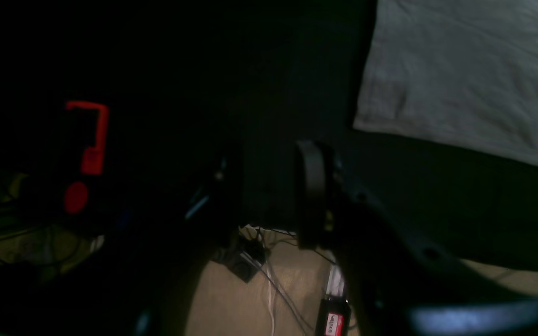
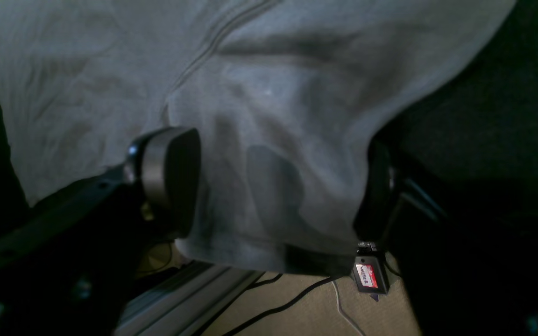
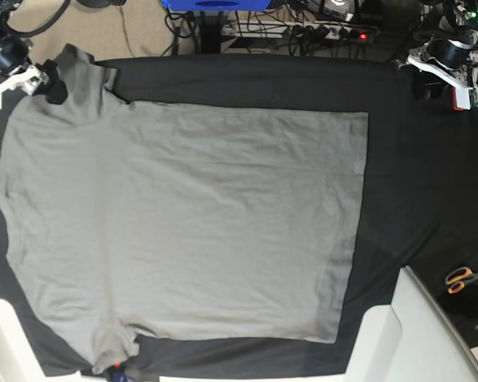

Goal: Fold the T-shirt properly
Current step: 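Lower both grippers onto the shirt's shoulder corners and close them, then lift both shoulder corners and fold them toward the hem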

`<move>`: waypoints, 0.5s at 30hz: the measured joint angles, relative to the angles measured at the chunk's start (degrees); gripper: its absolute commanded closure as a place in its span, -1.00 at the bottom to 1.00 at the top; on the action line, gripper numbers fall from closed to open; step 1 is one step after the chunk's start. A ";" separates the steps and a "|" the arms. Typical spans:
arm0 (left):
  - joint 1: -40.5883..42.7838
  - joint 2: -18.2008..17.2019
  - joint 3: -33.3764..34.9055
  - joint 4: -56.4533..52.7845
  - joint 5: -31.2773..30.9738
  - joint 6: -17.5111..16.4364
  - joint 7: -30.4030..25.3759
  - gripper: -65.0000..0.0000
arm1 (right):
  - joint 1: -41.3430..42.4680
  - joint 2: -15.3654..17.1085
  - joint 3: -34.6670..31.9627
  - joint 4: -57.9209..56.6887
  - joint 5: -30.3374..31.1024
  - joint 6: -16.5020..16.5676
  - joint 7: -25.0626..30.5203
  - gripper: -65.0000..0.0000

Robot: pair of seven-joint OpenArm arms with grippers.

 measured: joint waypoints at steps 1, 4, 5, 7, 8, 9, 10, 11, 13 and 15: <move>-0.13 0.00 0.02 -0.79 0.00 0.00 0.00 0.40 | 0.11 0.00 -0.15 0.00 -0.33 -0.09 -0.07 -0.02; -1.01 0.15 -0.11 -2.82 -2.29 -1.31 -0.07 0.37 | 0.09 -0.07 -1.18 -0.24 -1.29 -0.42 -1.05 0.53; -1.68 0.20 -0.28 -4.17 -4.28 -3.98 -0.17 0.37 | 0.09 -0.20 -1.16 -0.31 -1.36 -0.44 -1.36 0.74; -2.58 0.13 -0.26 -6.71 -9.22 -10.51 -0.13 0.33 | 0.07 -0.24 -1.16 -0.39 -2.21 -0.83 -1.77 1.00; -2.71 0.07 -0.26 -7.89 -11.32 -12.44 -0.42 0.26 | -0.04 -0.26 -1.16 -0.39 -2.19 -0.83 -1.77 0.98; -2.75 0.00 -0.26 -8.68 -11.89 -14.03 -0.28 0.14 | -0.04 -0.26 -1.16 -0.39 -2.03 -0.81 -1.84 0.94; -3.06 0.02 -0.31 -9.51 -11.96 -14.19 0.04 0.02 | -0.04 -0.22 -1.16 -0.39 -2.05 -0.81 -1.97 0.97; -3.32 0.15 -0.33 -10.14 -11.76 -14.29 0.04 -0.05 | -0.04 -0.15 -1.16 -0.39 -2.05 -0.81 -1.95 0.99; -4.26 0.50 -0.26 -11.52 -12.04 -14.60 -0.04 -0.15 | -0.02 -0.11 -1.16 -0.39 -2.03 -0.81 -1.92 1.00; -6.05 0.92 -0.26 -13.31 -12.02 -14.88 -0.07 -0.15 | -0.04 -0.11 -1.16 -0.39 -2.05 -0.81 -1.97 1.00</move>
